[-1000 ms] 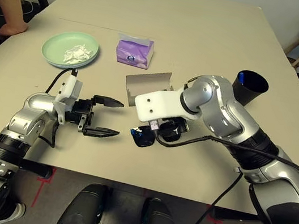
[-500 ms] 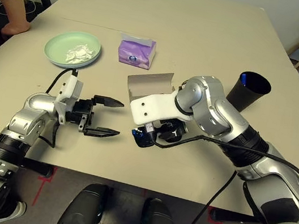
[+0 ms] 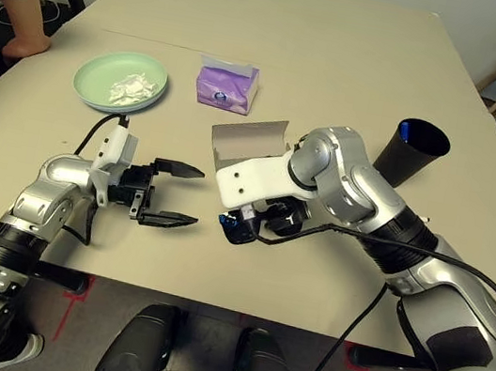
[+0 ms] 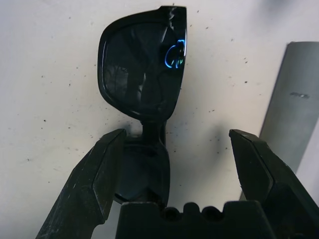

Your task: Organize and tidy the items on the table.

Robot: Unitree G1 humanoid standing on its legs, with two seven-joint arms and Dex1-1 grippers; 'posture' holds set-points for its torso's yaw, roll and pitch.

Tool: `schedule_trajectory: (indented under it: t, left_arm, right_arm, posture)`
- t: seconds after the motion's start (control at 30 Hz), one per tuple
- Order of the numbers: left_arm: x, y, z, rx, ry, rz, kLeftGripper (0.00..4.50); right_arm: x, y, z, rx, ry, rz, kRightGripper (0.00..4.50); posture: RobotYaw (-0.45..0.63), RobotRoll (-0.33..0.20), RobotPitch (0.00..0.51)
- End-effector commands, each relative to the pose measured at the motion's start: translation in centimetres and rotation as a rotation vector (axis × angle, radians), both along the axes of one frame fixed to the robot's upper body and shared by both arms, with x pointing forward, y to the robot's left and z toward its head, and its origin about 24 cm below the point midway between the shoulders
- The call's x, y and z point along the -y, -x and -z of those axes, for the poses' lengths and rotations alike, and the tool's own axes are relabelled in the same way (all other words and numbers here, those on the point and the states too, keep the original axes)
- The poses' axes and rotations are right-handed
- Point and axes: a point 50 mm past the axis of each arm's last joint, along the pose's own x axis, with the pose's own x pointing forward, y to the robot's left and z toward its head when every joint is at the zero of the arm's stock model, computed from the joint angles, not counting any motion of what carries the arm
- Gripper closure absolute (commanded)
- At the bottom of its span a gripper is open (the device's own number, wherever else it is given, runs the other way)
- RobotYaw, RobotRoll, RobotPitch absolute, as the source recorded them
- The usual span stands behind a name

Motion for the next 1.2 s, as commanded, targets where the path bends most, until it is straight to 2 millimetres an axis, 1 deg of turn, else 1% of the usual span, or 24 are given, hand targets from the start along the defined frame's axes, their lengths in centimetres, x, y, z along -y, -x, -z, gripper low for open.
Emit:
schedule_trajectory:
  t: [0.03, 0.53, 0.63, 0.7, 0.73, 0.8, 0.87, 0.93, 0.97, 1.2]
  left_arm:
    - [0.1, 0.4, 0.1, 0.012, -0.027, 0.01, 0.06]
    - [0.1, 0.8, 0.0, 0.008, -0.032, 0.004, 0.06]
    - [0.1, 0.9, 0.0, 0.007, -0.033, 0.003, 0.0]
    - [0.1, 0.9, 0.0, 0.006, -0.034, 0.003, 0.0]
    - [0.1, 0.9, 0.0, 0.005, -0.034, 0.003, 0.0]
    - [0.1, 0.9, 0.0, 0.004, -0.035, 0.003, 0.0]
    - [0.1, 0.9, 0.0, 0.003, -0.035, 0.003, 0.0]
    - [0.1, 0.9, 0.0, 0.002, -0.035, 0.004, 0.0]
    - [0.2, 0.9, 0.0, 0.002, -0.036, 0.004, 0.0]
    - [0.1, 0.8, 0.1, 0.0, -0.041, 0.004, 0.0]
  right_arm:
    - [0.0, 0.0, 0.9, -0.023, 0.021, -0.001, 0.0]
    - [-0.4, -0.1, 1.4, -0.017, 0.009, -0.015, 0.0]
    - [-0.4, -0.1, 1.4, -0.017, 0.008, -0.019, 0.61]
    - [-0.4, -0.1, 1.4, -0.018, 0.006, -0.021, 1.36]
    - [-0.4, -0.1, 1.3, -0.017, 0.005, -0.021, 1.65]
    - [-0.4, -0.1, 1.2, -0.015, 0.002, -0.022, 2.42]
    - [-0.4, -0.1, 1.0, -0.011, -0.002, -0.025, 3.32]
    - [-0.4, -0.1, 0.8, -0.009, -0.005, -0.029, 4.02]
    - [-0.3, -0.1, 0.7, -0.009, -0.006, -0.031, 4.15]
    - [-0.3, 0.1, -0.1, -0.002, -0.016, -0.041, 4.15]
  posture:
    - [0.31, 0.0, 0.135]
    - [0.32, 0.0, 0.132]
    - [0.32, 0.0, 0.132]
    - [0.32, 0.0, 0.129]
    - [0.32, 0.0, 0.129]
    - [0.32, 0.0, 0.129]
    - [0.32, 0.0, 0.125]
    - [0.32, 0.0, 0.125]
    - [0.32, 0.0, 0.125]
    - [0.31, 0.0, 0.121]
